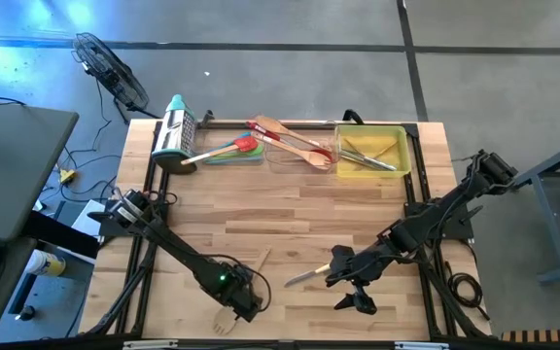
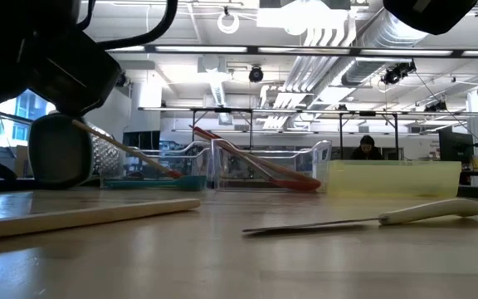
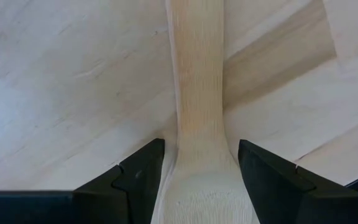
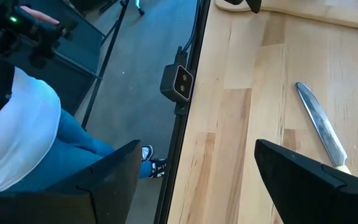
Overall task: Pick & Place Kitchen Items
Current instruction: Put the brown serving spork into the right transparent bin
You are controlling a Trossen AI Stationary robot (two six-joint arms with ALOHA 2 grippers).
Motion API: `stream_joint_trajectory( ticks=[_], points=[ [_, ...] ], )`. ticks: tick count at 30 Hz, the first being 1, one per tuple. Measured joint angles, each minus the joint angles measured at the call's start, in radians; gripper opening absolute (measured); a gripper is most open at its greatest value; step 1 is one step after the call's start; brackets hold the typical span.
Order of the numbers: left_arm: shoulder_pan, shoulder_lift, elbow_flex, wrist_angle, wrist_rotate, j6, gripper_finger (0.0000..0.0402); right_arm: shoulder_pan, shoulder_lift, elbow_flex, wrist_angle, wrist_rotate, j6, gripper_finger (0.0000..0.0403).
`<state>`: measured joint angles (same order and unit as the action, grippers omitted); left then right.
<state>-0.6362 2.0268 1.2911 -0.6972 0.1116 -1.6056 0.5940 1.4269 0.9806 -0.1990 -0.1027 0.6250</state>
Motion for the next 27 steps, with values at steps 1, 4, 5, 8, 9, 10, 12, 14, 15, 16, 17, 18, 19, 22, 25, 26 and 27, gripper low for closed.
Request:
stream_joint_trajectory(
  ticks=[1,4,5,8,9,10,12,14,15,16,17,18,19,22,25,26,27],
  points=[
    [0.001,0.004,0.000,-0.002,0.006,0.001,0.0207,0.000,0.000,0.000,0.000,0.000,0.000,0.0305],
    [0.003,0.027,0.001,-0.001,0.029,-0.005,0.0207,0.000,0.000,0.000,-0.001,0.000,0.000,0.0305],
    [0.003,0.030,0.001,-0.001,0.029,-0.010,0.0207,0.000,0.000,0.000,-0.001,0.000,0.000,0.0305],
    [0.003,0.032,0.001,-0.001,0.021,-0.026,0.0207,0.000,0.000,0.000,-0.001,0.000,0.000,0.0305],
    [0.003,0.032,0.001,-0.001,0.015,-0.028,0.0207,0.000,0.000,0.000,-0.001,0.000,0.000,0.0305],
    [0.008,0.032,0.001,-0.001,0.008,-0.034,0.0207,0.000,0.000,0.000,-0.001,0.000,0.000,0.0305],
    [0.014,0.032,0.001,-0.002,0.012,-0.051,0.0207,0.000,0.000,0.000,-0.001,0.000,0.000,0.0305],
    [0.024,0.033,0.001,-0.002,0.022,-0.056,0.0207,0.000,0.000,0.000,-0.001,0.000,0.000,0.0305],
    [0.028,0.033,0.001,-0.003,0.025,-0.057,0.0207,0.000,0.000,0.000,0.000,0.000,-0.001,0.0305],
    [0.029,0.034,0.001,-0.005,0.025,-0.057,0.0207,0.000,0.000,0.000,0.000,0.000,0.000,0.0305],
    [0.034,0.034,0.001,-0.008,0.023,-0.057,0.0207,0.000,0.000,0.000,0.000,0.003,0.000,0.0305],
    [0.038,0.034,0.001,-0.010,0.021,-0.057,0.0207,0.000,0.000,0.000,0.000,0.009,0.000,0.0305],
    [0.041,0.034,0.002,-0.014,0.027,-0.059,0.0207,0.000,0.000,0.000,0.000,0.016,-0.001,0.0305],
    [0.046,0.035,0.002,-0.020,0.033,-0.052,0.0207,0.000,0.000,0.000,0.001,0.025,-0.001,0.0305],
    [0.048,0.043,0.004,-0.019,0.036,-0.052,0.0207,0.000,0.000,0.000,0.001,0.024,0.001,0.0305],
    [0.048,0.043,0.004,-0.018,0.037,-0.052,0.0207,0.000,0.000,0.000,0.001,0.024,0.002,0.0305],
    [0.048,0.045,0.004,-0.015,0.040,-0.052,0.0207,0.000,0.000,0.000,0.001,0.025,0.002,0.0305]
  ],
)
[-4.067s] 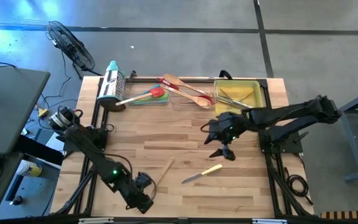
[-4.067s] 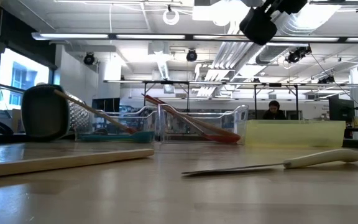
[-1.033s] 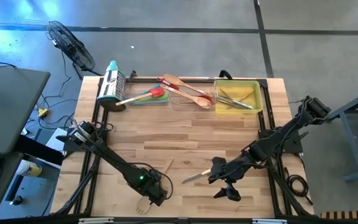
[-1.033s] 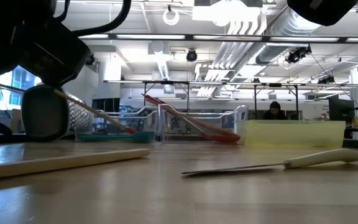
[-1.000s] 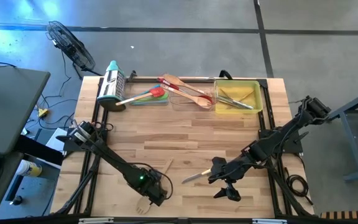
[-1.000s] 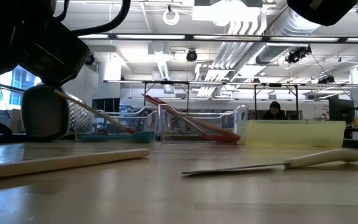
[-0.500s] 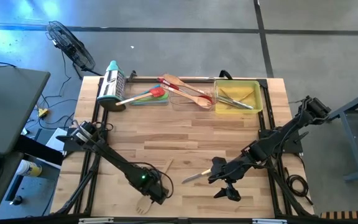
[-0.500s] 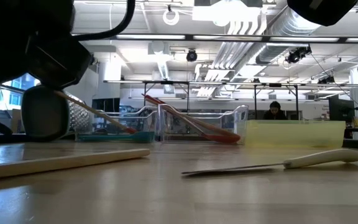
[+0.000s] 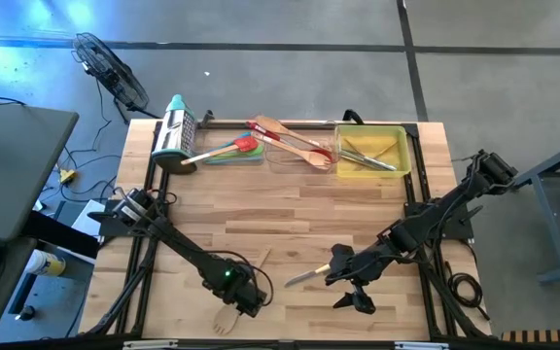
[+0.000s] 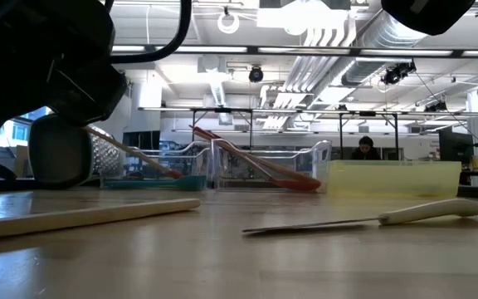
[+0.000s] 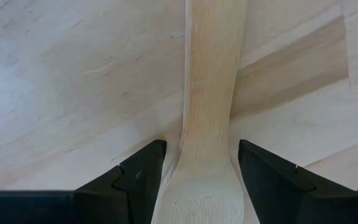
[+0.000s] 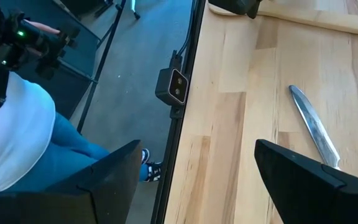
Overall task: Pick & Place Kitchen Items
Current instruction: Put the brown serving spork into the right transparent bin
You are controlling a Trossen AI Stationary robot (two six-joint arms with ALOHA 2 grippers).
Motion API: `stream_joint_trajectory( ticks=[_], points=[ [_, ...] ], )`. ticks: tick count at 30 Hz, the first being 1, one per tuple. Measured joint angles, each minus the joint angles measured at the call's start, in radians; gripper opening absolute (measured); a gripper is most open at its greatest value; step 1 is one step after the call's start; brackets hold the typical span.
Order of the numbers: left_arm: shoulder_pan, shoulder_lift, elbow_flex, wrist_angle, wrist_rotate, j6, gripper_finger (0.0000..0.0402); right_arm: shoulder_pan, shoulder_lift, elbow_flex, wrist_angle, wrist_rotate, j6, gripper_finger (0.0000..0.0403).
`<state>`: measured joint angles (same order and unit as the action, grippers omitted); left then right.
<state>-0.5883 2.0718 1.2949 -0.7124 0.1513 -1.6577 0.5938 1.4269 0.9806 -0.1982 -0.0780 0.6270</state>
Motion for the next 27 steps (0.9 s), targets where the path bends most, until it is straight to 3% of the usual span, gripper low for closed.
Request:
stream_joint_trajectory(
  ticks=[13,22,27],
  points=[
    [0.004,0.050,0.086,-0.060,-0.022,0.011,0.0207,0.000,0.000,0.000,0.002,0.008,0.000,0.0305],
    [0.006,0.168,0.260,-0.228,0.004,0.083,0.0207,0.000,0.000,0.000,0.010,0.028,-0.002,0.0305],
    [0.005,0.170,0.264,-0.234,-0.026,0.064,0.0207,0.000,0.000,0.000,0.016,0.028,0.004,0.0305]
  ],
)
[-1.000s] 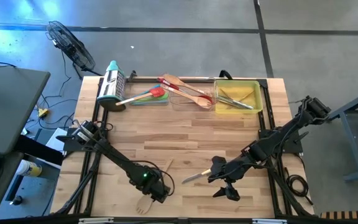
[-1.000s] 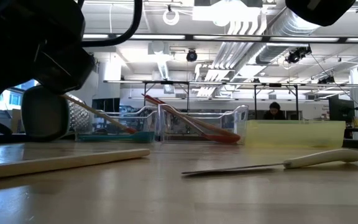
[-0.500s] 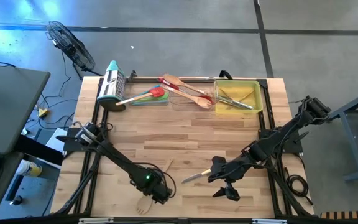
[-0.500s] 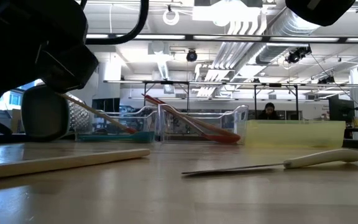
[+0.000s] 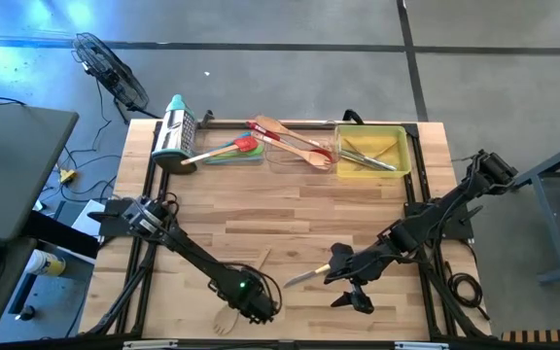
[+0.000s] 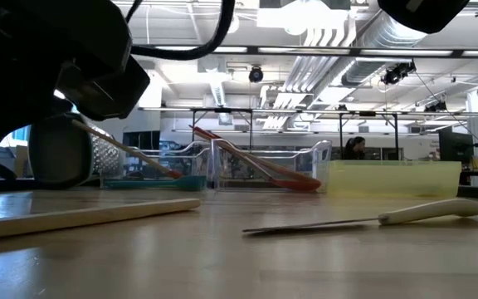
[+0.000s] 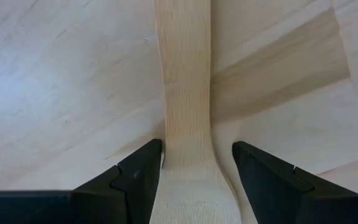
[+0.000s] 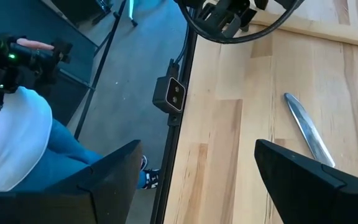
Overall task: Pick & Place Kitchen Items
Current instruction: Put the brown serving spork into the right transparent bin
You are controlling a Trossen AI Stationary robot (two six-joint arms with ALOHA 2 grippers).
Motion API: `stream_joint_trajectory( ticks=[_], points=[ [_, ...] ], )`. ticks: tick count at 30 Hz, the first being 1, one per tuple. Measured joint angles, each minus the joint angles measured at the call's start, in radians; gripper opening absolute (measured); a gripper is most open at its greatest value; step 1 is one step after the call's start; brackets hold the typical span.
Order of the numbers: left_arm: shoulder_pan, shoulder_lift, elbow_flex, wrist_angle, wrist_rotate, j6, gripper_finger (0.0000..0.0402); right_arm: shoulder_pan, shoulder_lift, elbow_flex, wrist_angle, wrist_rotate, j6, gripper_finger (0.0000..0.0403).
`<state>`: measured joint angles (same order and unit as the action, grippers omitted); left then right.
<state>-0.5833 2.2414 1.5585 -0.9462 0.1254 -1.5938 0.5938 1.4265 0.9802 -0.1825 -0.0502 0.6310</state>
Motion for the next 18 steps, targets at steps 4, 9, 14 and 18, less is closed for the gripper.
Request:
stream_joint_trajectory(
  ticks=[4,9,14,18],
  points=[
    [0.000,0.000,0.000,-0.002,0.019,0.000,0.0207,0.000,0.000,0.000,0.002,0.000,0.012,0.0305],
    [-0.008,0.000,0.000,-0.004,-0.013,-0.008,0.0207,0.002,0.000,0.000,0.003,0.000,0.027,0.0305],
    [-0.008,0.000,0.000,-0.003,-0.013,-0.009,0.0199,0.003,0.000,0.000,0.006,0.000,0.031,0.0305],
    [-0.007,0.000,-0.005,0.006,-0.018,-0.041,0.0153,0.003,0.000,0.000,0.006,0.000,0.031,0.0305]
  ],
)
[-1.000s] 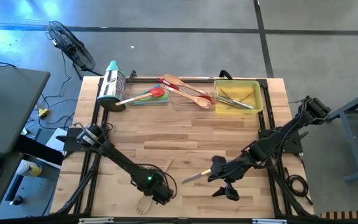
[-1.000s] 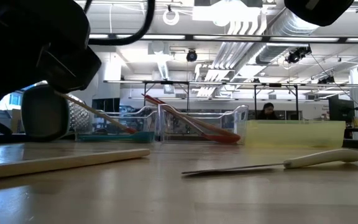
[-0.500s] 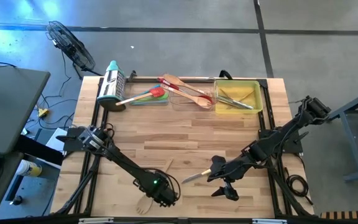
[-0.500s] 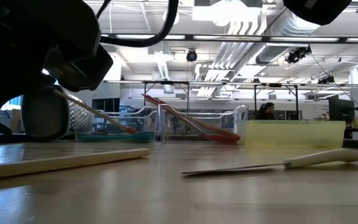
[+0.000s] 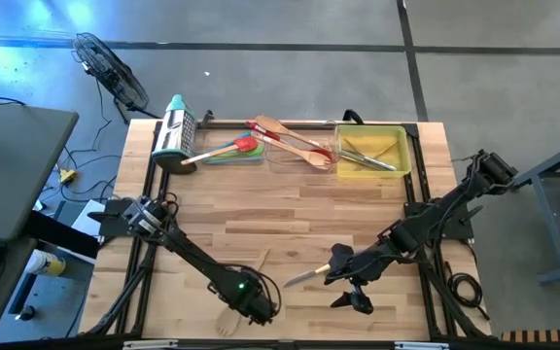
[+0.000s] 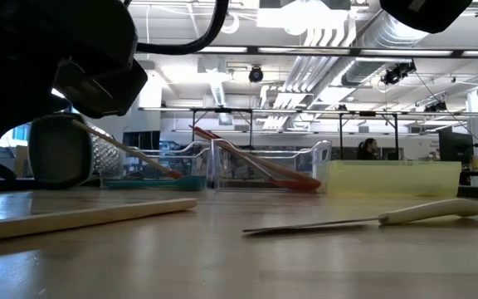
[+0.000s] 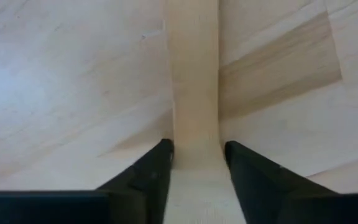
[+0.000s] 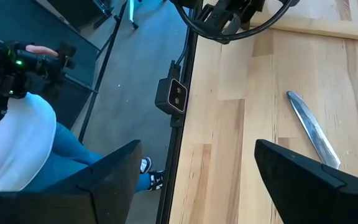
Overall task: Pick & Place Kitchen Items
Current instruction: Put the brown serving spork into the right transparent bin
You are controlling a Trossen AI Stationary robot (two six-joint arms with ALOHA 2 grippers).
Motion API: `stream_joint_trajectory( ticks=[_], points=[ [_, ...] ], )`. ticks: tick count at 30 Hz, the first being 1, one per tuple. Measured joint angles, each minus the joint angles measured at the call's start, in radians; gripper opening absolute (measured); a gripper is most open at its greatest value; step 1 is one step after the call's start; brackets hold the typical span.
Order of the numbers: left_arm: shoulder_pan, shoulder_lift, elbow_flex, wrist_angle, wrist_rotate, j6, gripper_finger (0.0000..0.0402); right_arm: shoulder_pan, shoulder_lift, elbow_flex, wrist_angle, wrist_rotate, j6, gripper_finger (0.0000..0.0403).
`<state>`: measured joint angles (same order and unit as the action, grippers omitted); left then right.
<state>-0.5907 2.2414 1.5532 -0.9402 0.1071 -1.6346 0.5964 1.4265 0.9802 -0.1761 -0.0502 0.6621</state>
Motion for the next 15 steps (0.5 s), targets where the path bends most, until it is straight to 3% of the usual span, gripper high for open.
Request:
stream_joint_trajectory(
  ticks=[4,15],
  points=[
    [0.001,0.000,0.000,0.004,0.007,0.006,0.0100,0.000,0.000,0.000,0.000,0.000,0.000,0.0305],
    [0.003,0.000,-0.001,0.003,0.020,0.024,0.0099,0.000,0.000,0.000,0.000,0.000,-0.004,0.0305]
  ],
)
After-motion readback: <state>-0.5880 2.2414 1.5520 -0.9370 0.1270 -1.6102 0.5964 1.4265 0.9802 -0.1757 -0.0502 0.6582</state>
